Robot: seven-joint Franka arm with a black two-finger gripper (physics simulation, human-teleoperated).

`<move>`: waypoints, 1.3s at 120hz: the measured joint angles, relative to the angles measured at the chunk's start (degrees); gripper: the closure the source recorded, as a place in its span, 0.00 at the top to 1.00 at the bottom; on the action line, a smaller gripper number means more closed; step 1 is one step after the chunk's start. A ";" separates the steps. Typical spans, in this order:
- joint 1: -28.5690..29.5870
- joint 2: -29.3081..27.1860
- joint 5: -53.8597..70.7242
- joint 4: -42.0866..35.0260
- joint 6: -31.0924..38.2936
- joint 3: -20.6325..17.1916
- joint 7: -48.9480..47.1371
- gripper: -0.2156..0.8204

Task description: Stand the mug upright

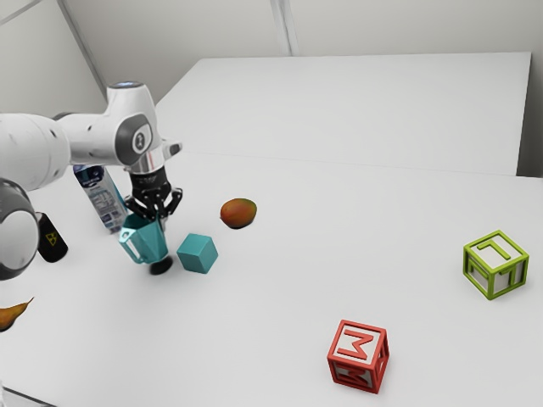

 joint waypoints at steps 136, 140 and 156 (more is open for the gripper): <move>-0.15 3.53 -7.02 2.77 -1.03 -0.10 0.04 0.73; -0.15 3.51 -7.04 2.89 -1.28 -0.10 0.08 0.74; -0.16 2.47 -6.85 3.07 -2.27 -0.10 0.25 0.76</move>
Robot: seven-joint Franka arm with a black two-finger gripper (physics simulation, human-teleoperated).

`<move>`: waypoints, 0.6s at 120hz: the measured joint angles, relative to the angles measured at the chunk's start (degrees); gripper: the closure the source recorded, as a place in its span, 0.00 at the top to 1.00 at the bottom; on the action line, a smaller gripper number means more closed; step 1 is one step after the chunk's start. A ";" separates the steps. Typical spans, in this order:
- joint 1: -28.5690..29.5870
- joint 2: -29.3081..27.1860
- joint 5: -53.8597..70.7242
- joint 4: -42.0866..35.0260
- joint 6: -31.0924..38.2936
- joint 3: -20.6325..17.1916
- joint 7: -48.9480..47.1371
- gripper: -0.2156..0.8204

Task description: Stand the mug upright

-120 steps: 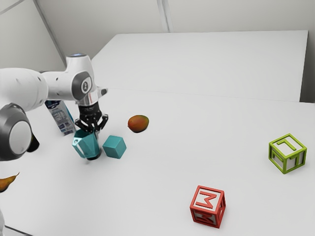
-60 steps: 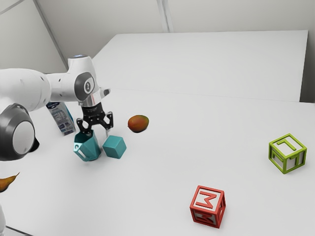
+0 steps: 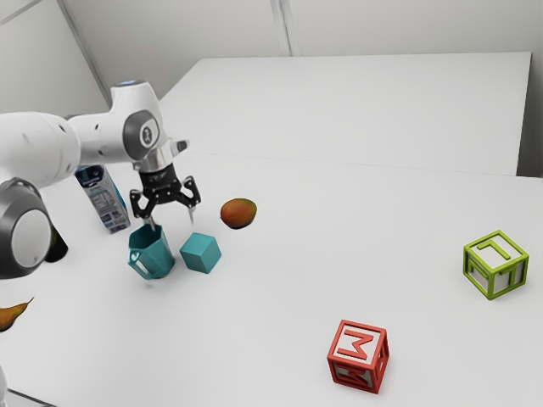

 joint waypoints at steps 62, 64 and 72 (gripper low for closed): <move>3.66 -12.79 9.76 3.00 -5.85 -2.67 5.69 0.79; 4.95 -13.33 10.21 3.06 -6.11 -3.77 6.14 0.79; 9.06 -15.40 11.63 3.26 -7.06 -7.10 7.87 0.79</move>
